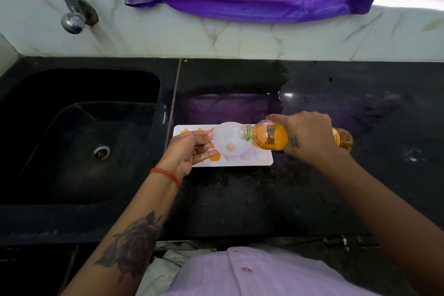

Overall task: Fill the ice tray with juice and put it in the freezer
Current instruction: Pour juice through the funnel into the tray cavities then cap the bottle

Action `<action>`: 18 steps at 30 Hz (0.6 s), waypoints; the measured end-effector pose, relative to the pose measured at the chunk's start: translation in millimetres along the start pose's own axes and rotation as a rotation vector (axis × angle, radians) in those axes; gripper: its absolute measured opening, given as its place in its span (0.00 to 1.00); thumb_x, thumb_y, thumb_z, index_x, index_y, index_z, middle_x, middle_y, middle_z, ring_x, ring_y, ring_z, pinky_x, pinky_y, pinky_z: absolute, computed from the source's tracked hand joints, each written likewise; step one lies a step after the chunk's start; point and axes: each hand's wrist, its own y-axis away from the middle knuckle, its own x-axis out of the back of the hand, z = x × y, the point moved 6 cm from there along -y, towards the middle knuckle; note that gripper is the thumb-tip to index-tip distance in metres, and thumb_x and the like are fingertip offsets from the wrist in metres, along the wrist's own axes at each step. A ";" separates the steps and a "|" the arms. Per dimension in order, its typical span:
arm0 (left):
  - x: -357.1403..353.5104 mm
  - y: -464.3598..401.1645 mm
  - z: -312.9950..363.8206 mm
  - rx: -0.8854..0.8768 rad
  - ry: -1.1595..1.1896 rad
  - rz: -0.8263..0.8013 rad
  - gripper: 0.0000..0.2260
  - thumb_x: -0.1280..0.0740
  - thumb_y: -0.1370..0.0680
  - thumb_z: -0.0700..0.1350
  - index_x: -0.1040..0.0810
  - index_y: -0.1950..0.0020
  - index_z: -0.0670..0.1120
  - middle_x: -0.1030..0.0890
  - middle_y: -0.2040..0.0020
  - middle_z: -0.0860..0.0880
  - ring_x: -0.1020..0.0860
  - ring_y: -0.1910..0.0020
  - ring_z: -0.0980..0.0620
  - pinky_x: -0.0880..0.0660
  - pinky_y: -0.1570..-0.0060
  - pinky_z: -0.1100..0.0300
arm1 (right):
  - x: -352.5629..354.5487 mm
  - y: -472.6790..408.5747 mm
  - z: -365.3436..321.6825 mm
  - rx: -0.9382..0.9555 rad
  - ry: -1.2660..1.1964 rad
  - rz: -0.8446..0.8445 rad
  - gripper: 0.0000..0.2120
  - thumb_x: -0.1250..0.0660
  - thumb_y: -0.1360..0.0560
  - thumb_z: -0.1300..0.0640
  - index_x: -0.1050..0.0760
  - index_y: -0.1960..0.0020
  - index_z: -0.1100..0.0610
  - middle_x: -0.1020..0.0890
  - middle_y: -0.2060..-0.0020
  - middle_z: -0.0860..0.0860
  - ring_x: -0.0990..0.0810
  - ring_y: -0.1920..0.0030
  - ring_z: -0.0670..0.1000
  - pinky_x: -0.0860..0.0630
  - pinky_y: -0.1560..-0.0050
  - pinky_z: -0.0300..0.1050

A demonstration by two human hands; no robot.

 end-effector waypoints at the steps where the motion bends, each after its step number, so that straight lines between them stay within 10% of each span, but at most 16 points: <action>1: -0.7 -0.4 -0.5 -0.001 -0.001 -0.001 0.04 0.32 0.27 0.32 0.21 0.57 0.40 0.21 0.75 0.50 0.23 0.76 0.58 0.21 0.72 0.59 | -0.4 0.5 0.4 0.001 0.003 -0.008 0.22 0.32 0.28 0.47 0.32 0.36 0.40 0.19 0.59 0.49 0.20 0.55 0.55 0.36 0.63 0.41; 18: -0.2 -3.1 0.7 0.014 -0.002 0.015 0.03 0.31 0.27 0.33 0.20 0.58 0.40 0.19 0.73 0.49 0.22 0.75 0.57 0.21 0.72 0.59 | -2.2 -2.1 4.2 -0.010 -0.022 -0.019 0.22 0.32 0.29 0.46 0.33 0.36 0.39 0.19 0.59 0.49 0.20 0.55 0.55 0.36 0.63 0.41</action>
